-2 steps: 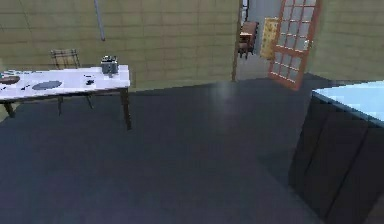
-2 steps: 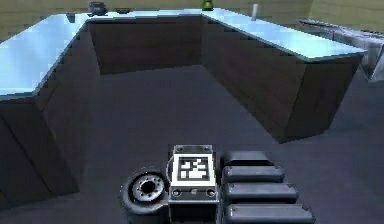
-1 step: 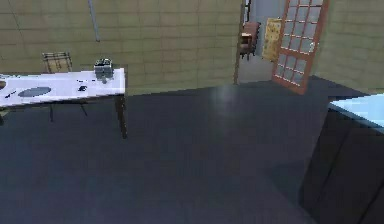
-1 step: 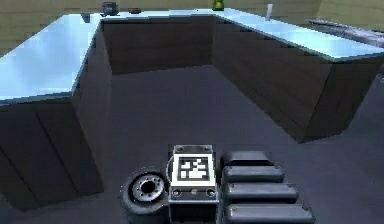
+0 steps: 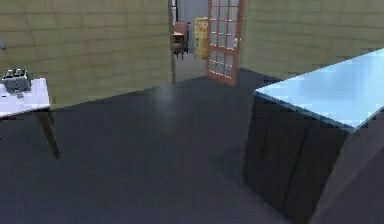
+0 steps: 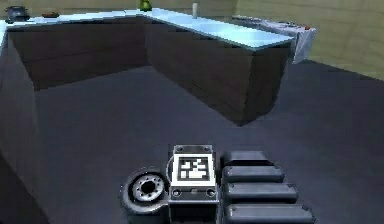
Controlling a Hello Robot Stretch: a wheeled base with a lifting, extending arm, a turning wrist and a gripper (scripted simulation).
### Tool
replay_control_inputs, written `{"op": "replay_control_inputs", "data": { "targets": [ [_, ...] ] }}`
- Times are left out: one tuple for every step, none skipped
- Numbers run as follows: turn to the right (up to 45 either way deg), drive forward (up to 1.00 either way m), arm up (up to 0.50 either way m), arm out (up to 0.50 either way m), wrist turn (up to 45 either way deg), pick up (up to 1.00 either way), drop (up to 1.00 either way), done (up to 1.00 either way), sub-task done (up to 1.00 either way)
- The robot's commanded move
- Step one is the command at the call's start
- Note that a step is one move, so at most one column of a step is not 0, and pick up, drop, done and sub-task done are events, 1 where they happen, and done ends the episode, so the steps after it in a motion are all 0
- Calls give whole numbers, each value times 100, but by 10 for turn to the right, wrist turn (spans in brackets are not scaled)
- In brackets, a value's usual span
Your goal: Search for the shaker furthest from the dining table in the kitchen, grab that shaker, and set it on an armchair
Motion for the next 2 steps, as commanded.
{"op": "replay_control_inputs", "data": {
  "targets": [
    [0, 100, 0, 0, 0, 0, 0, 0, 0],
    [0, 100, 0, 0, 0, 0, 0, 0, 0]
  ]
}}
